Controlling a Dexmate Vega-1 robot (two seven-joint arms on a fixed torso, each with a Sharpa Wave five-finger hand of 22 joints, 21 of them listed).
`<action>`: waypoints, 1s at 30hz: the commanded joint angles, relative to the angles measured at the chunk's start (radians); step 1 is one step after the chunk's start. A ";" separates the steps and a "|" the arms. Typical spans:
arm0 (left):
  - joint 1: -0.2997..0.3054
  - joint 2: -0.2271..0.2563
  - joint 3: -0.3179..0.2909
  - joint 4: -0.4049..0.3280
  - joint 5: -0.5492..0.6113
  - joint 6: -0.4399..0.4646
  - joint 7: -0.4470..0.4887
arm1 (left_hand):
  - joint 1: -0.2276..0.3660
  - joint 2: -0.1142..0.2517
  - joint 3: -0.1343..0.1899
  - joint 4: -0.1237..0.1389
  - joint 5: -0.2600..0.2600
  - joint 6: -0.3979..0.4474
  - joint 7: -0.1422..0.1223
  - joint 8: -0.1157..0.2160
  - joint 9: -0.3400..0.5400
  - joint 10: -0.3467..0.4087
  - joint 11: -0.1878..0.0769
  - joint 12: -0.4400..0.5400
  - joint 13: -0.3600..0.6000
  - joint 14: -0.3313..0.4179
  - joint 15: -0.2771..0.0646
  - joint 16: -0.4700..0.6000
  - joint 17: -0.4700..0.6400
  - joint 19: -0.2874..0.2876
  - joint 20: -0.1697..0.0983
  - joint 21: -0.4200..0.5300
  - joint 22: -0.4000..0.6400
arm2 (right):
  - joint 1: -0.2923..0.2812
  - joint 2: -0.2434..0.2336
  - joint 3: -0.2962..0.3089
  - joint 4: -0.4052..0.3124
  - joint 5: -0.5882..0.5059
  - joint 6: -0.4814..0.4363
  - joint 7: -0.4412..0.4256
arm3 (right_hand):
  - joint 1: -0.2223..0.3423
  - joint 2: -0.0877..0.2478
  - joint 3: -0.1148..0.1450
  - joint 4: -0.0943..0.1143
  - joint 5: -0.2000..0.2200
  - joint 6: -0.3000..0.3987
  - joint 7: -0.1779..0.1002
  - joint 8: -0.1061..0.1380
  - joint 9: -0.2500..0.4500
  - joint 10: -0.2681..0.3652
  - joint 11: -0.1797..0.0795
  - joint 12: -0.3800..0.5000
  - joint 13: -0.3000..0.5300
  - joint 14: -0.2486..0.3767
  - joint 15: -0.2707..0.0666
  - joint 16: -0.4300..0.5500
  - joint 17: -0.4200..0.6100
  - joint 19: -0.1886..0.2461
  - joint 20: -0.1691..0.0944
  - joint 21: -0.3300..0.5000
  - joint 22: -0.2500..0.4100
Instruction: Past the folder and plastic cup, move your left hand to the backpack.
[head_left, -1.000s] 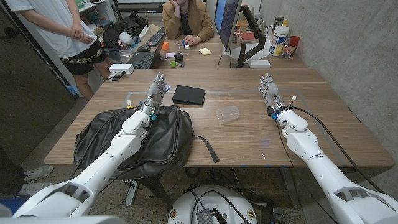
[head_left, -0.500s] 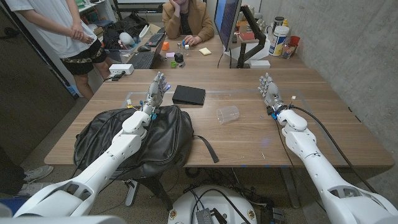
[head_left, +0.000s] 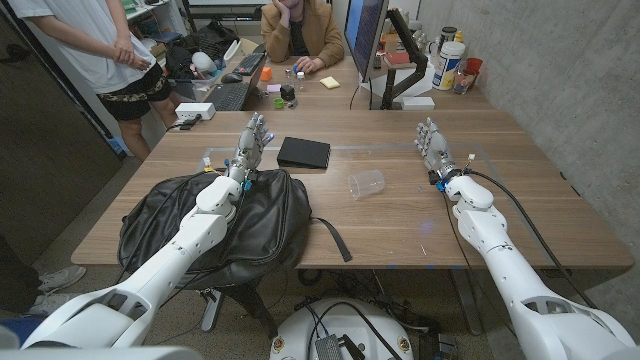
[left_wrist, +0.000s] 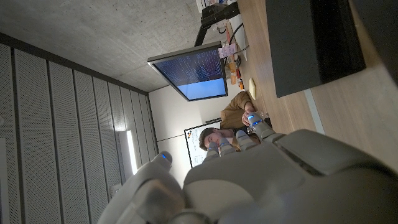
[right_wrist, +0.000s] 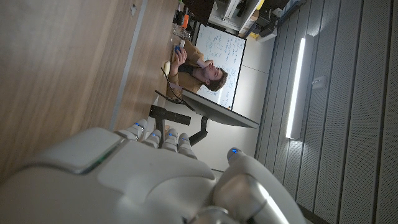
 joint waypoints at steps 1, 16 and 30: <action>-0.003 0.004 0.001 -0.008 0.009 -0.006 0.001 | 0.003 0.102 0.006 -0.001 0.006 -0.173 -0.005 0.008 0.003 -0.143 -0.003 0.003 0.005 -0.140 -0.086 0.003 0.006 -0.036 -0.095 -0.002 0.006 | 0.007 0.019 0.019 0.015 -0.018 0.000 0.015 | -0.007 0.120 0.006 0.001 -0.003 -0.009 0.003 0.004 0.004 -0.006 0.000 0.002 0.003 -0.075 -0.024 0.007 0.005 -0.009 -0.093 -0.004 0.004; 0.009 0.016 -0.006 -0.043 0.013 -0.014 0.003 | 0.004 0.100 0.006 -0.002 0.006 -0.173 -0.006 0.008 0.003 -0.144 -0.003 0.003 0.005 -0.140 -0.087 0.003 0.005 -0.035 -0.094 -0.005 0.005 | 0.010 0.026 0.027 0.020 -0.027 0.002 0.022 | -0.007 0.120 0.006 0.001 -0.004 -0.009 0.003 0.004 0.004 -0.006 0.000 0.001 0.003 -0.075 -0.024 0.007 0.005 -0.008 -0.093 -0.005 0.004; 0.025 0.036 -0.010 -0.084 0.029 -0.008 0.017 | 0.008 0.099 0.007 -0.004 0.007 -0.173 -0.005 0.007 0.004 -0.147 -0.003 0.002 0.005 -0.143 -0.087 0.001 0.005 -0.036 -0.092 -0.009 0.005 | 0.020 0.032 0.027 0.039 -0.031 0.008 0.029 | -0.008 0.119 0.006 0.001 -0.006 -0.009 0.003 0.004 0.004 -0.006 0.001 0.001 0.003 -0.074 -0.024 0.007 0.005 -0.008 -0.094 -0.007 0.004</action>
